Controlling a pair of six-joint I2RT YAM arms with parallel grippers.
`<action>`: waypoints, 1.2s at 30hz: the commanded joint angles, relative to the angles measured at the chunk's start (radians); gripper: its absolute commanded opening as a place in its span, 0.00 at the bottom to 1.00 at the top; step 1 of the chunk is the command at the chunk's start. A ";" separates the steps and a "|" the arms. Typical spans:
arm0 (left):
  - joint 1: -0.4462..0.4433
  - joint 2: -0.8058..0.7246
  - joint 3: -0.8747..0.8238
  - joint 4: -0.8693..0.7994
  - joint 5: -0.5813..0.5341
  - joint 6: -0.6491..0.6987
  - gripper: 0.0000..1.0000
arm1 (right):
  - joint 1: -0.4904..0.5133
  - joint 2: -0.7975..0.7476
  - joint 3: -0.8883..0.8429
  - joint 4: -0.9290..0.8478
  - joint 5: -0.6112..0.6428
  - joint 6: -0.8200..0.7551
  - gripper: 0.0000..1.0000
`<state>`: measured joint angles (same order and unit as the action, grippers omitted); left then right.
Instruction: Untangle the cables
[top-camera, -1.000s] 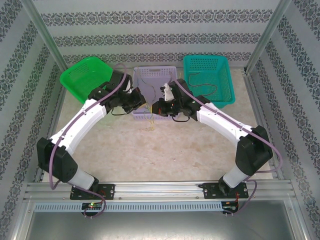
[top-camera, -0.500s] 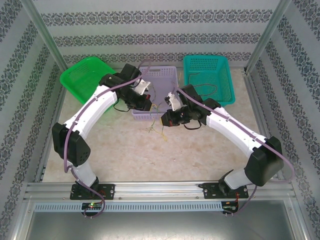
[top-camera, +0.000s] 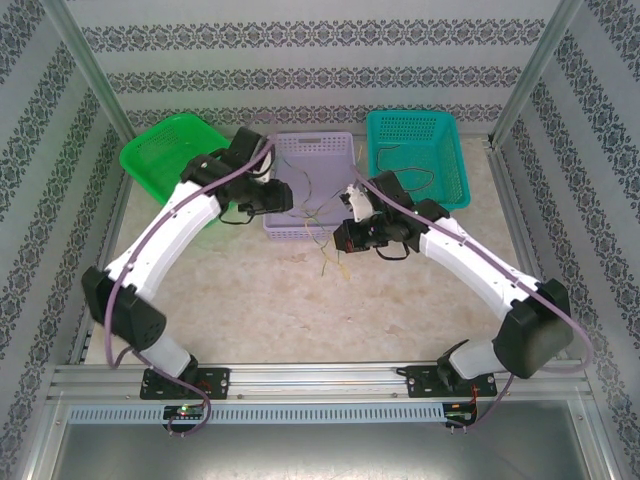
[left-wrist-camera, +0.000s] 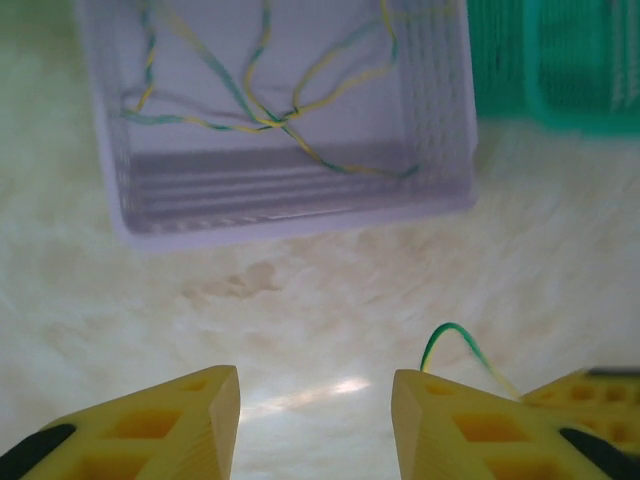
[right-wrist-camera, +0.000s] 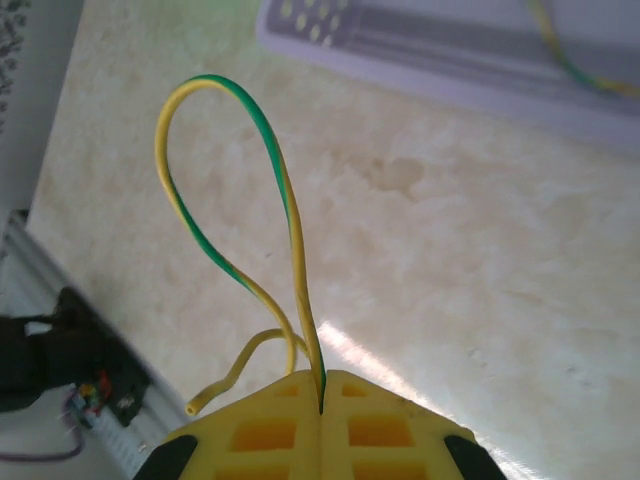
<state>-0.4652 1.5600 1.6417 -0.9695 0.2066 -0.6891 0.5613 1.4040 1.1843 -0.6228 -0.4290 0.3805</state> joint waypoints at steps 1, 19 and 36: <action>-0.043 -0.150 -0.254 0.370 0.012 -0.846 0.45 | 0.037 -0.084 -0.059 0.133 0.204 -0.045 0.00; -0.188 -0.177 -0.327 0.542 -0.112 -1.609 0.73 | 0.368 -0.134 -0.243 0.563 0.941 -0.435 0.00; -0.205 -0.177 -0.291 0.547 -0.123 -1.638 0.73 | 0.420 -0.119 -0.257 0.584 1.023 -0.538 0.00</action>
<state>-0.6575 1.3800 1.3155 -0.4549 0.0933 -2.0789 0.9672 1.2755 0.9428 -0.0616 0.5526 -0.1253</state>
